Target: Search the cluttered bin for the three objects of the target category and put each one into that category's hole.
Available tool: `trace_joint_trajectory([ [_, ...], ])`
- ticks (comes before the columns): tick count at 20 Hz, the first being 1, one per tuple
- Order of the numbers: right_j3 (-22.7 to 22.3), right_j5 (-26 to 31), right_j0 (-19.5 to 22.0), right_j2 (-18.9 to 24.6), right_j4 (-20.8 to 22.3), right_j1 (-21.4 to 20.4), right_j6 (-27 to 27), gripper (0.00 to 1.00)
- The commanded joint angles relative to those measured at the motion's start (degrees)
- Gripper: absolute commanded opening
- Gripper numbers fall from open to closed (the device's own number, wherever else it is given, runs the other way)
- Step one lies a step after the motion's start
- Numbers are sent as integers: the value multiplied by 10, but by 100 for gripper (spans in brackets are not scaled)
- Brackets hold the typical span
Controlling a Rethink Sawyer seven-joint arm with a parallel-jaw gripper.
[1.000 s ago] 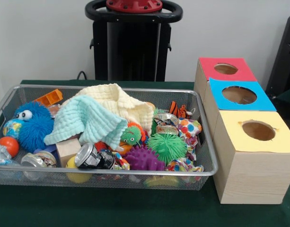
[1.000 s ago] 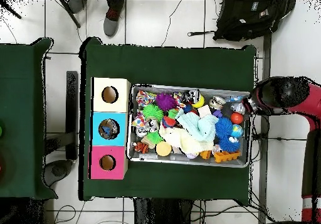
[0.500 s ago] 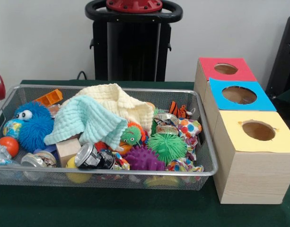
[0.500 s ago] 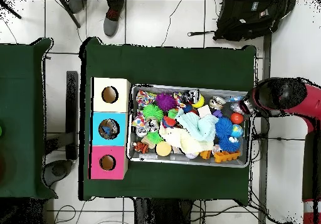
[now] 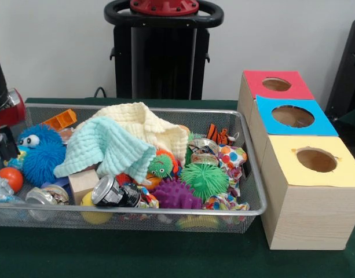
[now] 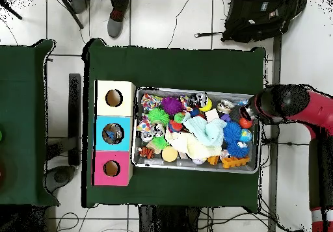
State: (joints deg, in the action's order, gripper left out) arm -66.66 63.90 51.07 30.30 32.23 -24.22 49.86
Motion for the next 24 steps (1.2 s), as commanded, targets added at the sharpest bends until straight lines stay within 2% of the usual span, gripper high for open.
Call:
trace_joint_trajectory([
  [1,-67,-51,-11,-16,-22,8,70,0],
  [2,-69,-54,-10,-16,-29,10,74,100],
  [8,-68,-46,-22,-31,-16,-6,67,100],
  [14,-46,-35,-22,-35,-16,2,47,100],
  [19,-14,-16,-22,-22,3,17,-36,100],
  [24,5,-8,-22,-7,10,11,-82,100],
])
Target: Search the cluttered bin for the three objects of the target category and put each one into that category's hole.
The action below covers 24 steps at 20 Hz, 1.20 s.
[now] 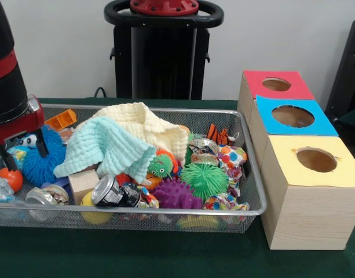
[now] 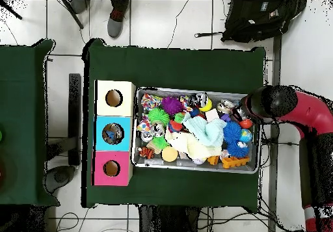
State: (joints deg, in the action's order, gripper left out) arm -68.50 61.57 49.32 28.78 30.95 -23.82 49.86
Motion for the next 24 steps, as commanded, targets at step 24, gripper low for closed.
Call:
trace_joint_trajectory([
  [24,-33,-8,17,59,46,-59,-200,100],
])
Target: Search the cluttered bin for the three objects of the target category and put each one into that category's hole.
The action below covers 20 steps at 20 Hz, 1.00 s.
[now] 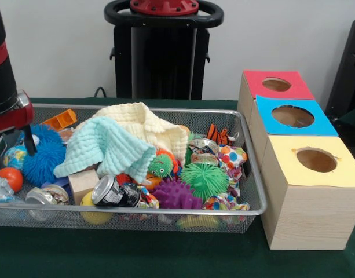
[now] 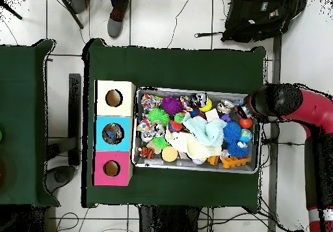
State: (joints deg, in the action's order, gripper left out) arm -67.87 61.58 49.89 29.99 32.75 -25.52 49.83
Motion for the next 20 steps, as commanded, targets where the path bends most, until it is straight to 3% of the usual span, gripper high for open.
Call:
trace_joint_trajectory([
  [1,-37,-5,10,49,30,-47,-203,100],
  [11,12,17,6,67,51,-29,-258,100],
  [20,30,17,0,56,53,2,-252,100],
])
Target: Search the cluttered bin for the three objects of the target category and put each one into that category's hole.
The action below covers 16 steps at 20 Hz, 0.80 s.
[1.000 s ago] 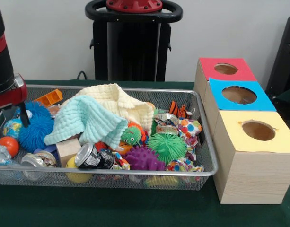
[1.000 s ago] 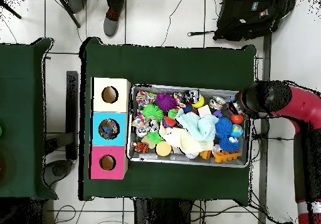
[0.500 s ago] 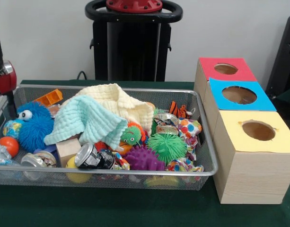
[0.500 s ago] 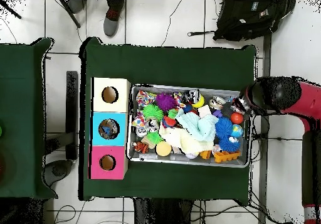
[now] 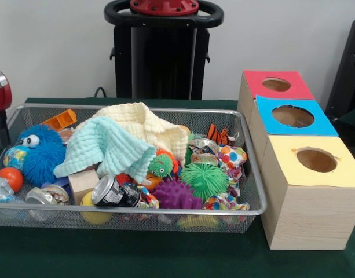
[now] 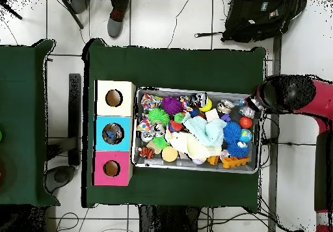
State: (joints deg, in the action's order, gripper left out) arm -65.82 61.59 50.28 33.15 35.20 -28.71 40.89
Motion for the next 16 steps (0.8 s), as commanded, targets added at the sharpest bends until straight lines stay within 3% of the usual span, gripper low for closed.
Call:
trace_joint_trajectory([
  [1,13,14,-4,22,33,39,-164,100],
  [12,51,-7,2,22,39,97,-171,100],
  [16,39,-32,10,22,43,104,-168,100],
])
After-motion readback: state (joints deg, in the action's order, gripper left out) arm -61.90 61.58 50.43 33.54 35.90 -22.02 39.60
